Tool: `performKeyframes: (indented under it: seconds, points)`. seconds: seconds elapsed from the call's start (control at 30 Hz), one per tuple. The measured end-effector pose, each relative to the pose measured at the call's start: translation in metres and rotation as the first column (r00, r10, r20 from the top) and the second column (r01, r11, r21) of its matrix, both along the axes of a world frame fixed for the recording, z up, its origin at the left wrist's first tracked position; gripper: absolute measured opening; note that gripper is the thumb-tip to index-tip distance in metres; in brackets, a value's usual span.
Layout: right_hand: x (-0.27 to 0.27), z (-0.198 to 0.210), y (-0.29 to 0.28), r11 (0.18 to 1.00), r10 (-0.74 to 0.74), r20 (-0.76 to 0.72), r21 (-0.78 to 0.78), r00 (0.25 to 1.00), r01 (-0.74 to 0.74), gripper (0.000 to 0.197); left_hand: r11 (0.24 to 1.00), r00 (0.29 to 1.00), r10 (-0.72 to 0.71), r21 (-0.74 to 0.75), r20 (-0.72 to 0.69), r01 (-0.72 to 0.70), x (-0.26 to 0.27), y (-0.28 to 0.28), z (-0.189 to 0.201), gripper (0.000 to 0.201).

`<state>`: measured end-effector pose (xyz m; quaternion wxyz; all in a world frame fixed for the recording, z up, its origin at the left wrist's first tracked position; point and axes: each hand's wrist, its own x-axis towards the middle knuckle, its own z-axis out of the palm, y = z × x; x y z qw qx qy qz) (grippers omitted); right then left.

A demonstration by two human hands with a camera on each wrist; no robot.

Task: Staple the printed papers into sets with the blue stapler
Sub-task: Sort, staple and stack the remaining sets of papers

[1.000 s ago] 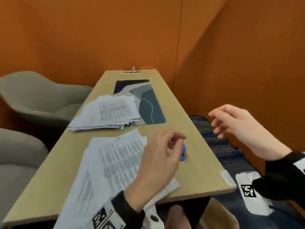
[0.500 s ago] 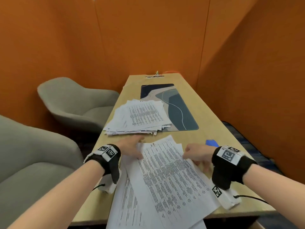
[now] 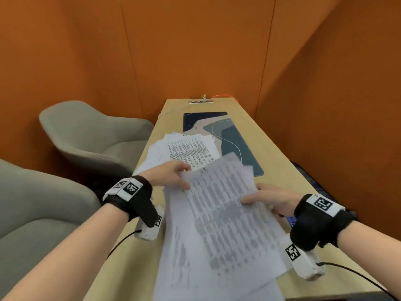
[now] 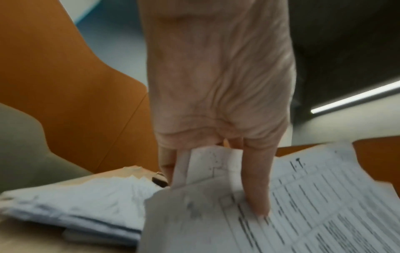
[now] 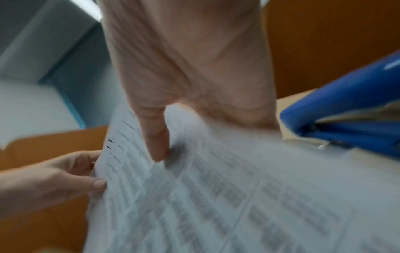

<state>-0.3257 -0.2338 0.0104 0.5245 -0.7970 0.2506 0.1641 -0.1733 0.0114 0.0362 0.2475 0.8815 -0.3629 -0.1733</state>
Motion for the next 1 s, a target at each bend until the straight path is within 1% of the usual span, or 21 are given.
performKeyframes:
  seconds: [0.07,0.1,0.13,0.17,0.2,0.23,0.27,0.3,0.33,0.37,0.4,0.47,0.53,0.6,0.63,0.7,0.77,0.8,0.83,0.9,1.0]
  points:
    - [0.002,0.009,0.000,0.987,-0.042,0.098,0.162,0.994,0.026,0.031,0.975,0.997,0.074,-0.212,-0.002,-0.073,-0.002,0.001,0.016,0.016]
    - [0.003,0.012,-0.001,0.979,-0.086,0.149,0.199,0.985,0.056,0.031,0.934,0.989,0.145,-0.330,0.011,-0.133,-0.004,0.000,0.021,0.016]
    - [0.005,0.016,-0.002,0.965,-0.141,0.192,0.245,0.971,0.092,0.031,0.870,0.970,0.241,-0.449,0.024,-0.205,-0.005,0.001,0.024,0.019]
    - [0.007,0.020,-0.003,0.942,-0.197,0.215,0.312,0.956,0.124,0.031,0.788,0.939,0.344,-0.549,0.013,-0.280,-0.006,0.001,0.024,0.029]
    - [0.008,0.024,-0.005,0.910,-0.241,0.221,0.390,0.945,0.141,0.031,0.713,0.905,0.425,-0.602,-0.039,-0.361,-0.008,0.003,0.022,0.044]
    - [0.009,0.027,-0.008,0.875,-0.275,0.215,0.459,0.937,0.152,0.032,0.670,0.878,0.460,-0.597,-0.133,-0.441,-0.010,0.005,0.018,0.061]
    - [0.010,0.030,-0.009,0.840,-0.297,0.203,0.520,0.933,0.154,0.032,0.662,0.854,0.449,-0.544,-0.264,-0.516,-0.013,0.006,0.015,0.074]
    - [0.011,0.033,-0.009,0.809,-0.314,0.189,0.566,0.930,0.158,0.032,0.673,0.824,0.406,-0.480,-0.396,-0.563,-0.017,0.007,0.010,0.079]
    - [0.012,0.036,-0.008,0.783,-0.325,0.185,0.603,0.927,0.154,0.032,0.688,0.787,0.354,-0.430,-0.505,-0.585,-0.021,0.007,0.007,0.077]
    - [0.015,0.038,-0.005,0.770,-0.335,0.197,0.622,0.922,0.147,0.034,0.692,0.765,0.315,-0.417,-0.561,-0.590,-0.023,0.006,0.005,0.070]
    - [0.017,0.039,-0.002,0.760,-0.349,0.220,0.636,0.911,0.138,0.036,0.684,0.775,0.300,-0.441,-0.556,-0.581,-0.025,0.003,0.004,0.058]
    - [0.023,0.045,0.005,0.748,-0.383,0.292,0.655,0.876,0.109,0.040,0.628,0.842,0.337,-0.565,-0.422,-0.535,-0.031,-0.006,0.010,0.031]
    - [0.027,0.053,0.013,0.725,-0.441,0.362,0.683,0.822,0.089,0.039,0.546,0.865,0.425,-0.686,-0.267,-0.481,-0.038,-0.014,0.017,0.021]
    - [0.030,0.062,0.021,0.725,-0.470,0.433,0.686,0.769,0.057,0.037,0.463,0.851,0.500,-0.779,-0.164,-0.422,-0.047,-0.020,0.023,0.016]
    - [0.030,0.065,0.026,0.735,-0.465,0.464,0.677,0.754,0.037,0.035,0.441,0.848,0.515,-0.810,-0.124,-0.387,-0.051,-0.021,0.023,0.015]
    - [0.027,0.069,0.037,0.782,-0.430,0.517,0.622,0.740,0.020,0.031,0.435,0.859,0.505,-0.837,-0.080,-0.334,-0.057,-0.022,0.018,0.020]
    - [0.022,0.071,0.044,0.866,-0.377,0.577,0.498,0.724,0.054,0.029,0.424,0.867,0.490,-0.845,-0.088,-0.325,-0.059,-0.019,0.012,0.027]
    - [0.020,0.072,0.045,0.888,-0.375,0.600,0.453,0.707,0.086,0.029,0.408,0.871,0.479,-0.852,-0.106,-0.328,-0.059,-0.017,0.011,0.028]
    - [0.019,0.073,0.045,0.891,-0.397,0.610,0.435,0.686,0.129,0.030,0.392,0.875,0.468,-0.857,-0.126,-0.333,-0.059,-0.015,0.010,0.029]
    - [0.021,0.072,0.044,0.865,-0.462,0.603,0.468,0.650,0.181,0.030,0.369,0.879,0.453,-0.866,-0.149,-0.336,-0.058,-0.013,0.011,0.033]
    - [0.027,0.073,0.050,0.840,-0.473,0.604,0.528,0.641,0.123,0.025,0.350,0.872,0.467,-0.875,-0.148,-0.335,-0.058,-0.015,0.017,0.034]
